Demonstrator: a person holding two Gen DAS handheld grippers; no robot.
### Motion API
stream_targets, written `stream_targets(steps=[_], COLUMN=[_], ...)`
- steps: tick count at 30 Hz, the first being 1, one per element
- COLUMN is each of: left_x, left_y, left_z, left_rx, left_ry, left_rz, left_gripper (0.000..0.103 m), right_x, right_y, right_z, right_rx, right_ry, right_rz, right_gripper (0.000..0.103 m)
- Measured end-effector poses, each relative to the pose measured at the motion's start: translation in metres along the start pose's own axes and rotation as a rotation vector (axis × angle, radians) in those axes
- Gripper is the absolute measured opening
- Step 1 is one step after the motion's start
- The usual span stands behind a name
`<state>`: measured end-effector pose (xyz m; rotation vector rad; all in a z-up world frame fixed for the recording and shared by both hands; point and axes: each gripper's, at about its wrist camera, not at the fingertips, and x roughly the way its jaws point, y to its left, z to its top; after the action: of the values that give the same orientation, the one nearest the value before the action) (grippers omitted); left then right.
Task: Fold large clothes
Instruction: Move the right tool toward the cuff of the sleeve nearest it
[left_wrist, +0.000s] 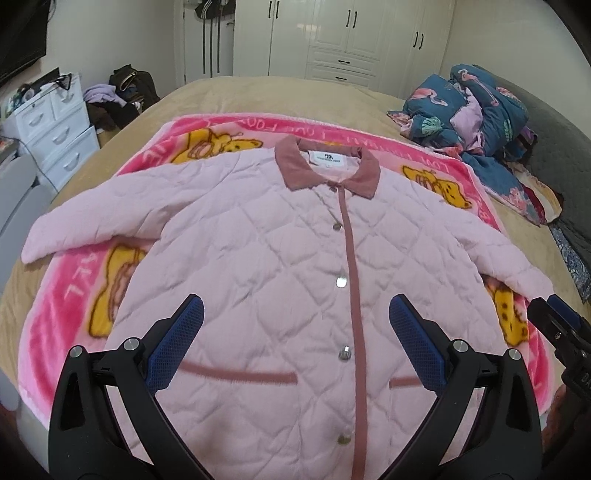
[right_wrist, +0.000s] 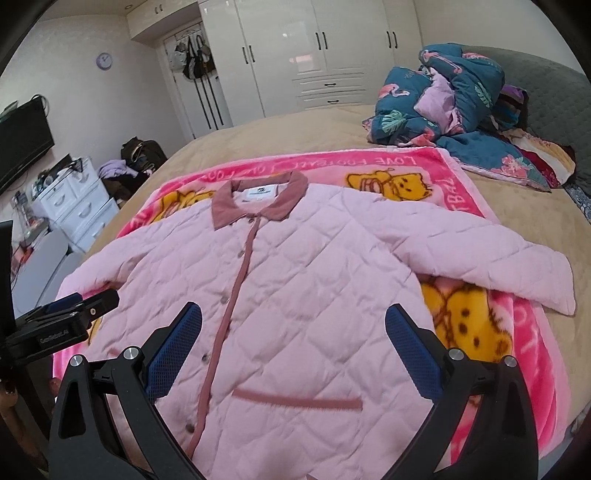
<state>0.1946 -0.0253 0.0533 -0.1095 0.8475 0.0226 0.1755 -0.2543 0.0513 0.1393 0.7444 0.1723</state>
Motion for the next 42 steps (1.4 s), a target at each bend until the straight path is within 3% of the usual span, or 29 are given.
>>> stream_targets(steps=[19, 33, 42], left_x=[0.057, 0.115, 0.134], left_y=[-0.043, -0.069, -0.079], left_z=[0.067, 0.059, 0.047], left_rx=[0.040, 0.104, 0.105], left_ry=[0.018, 0.113, 0.135], left_rz=[-0.019, -0.050, -0.025], left_gripper=[0.094, 0.094, 0.094], right_x=[0.053, 0.086, 0.101], right_y=[-0.055, -0.148, -0.209], right_z=[0.054, 0.052, 0.031], right_rx=[0.073, 0.287, 0.445], right_ry=[-0.003, 0.030, 0.053], right_rz=[-0.071, -0.192, -0.230], right_gripper=[0.099, 0.099, 0.099])
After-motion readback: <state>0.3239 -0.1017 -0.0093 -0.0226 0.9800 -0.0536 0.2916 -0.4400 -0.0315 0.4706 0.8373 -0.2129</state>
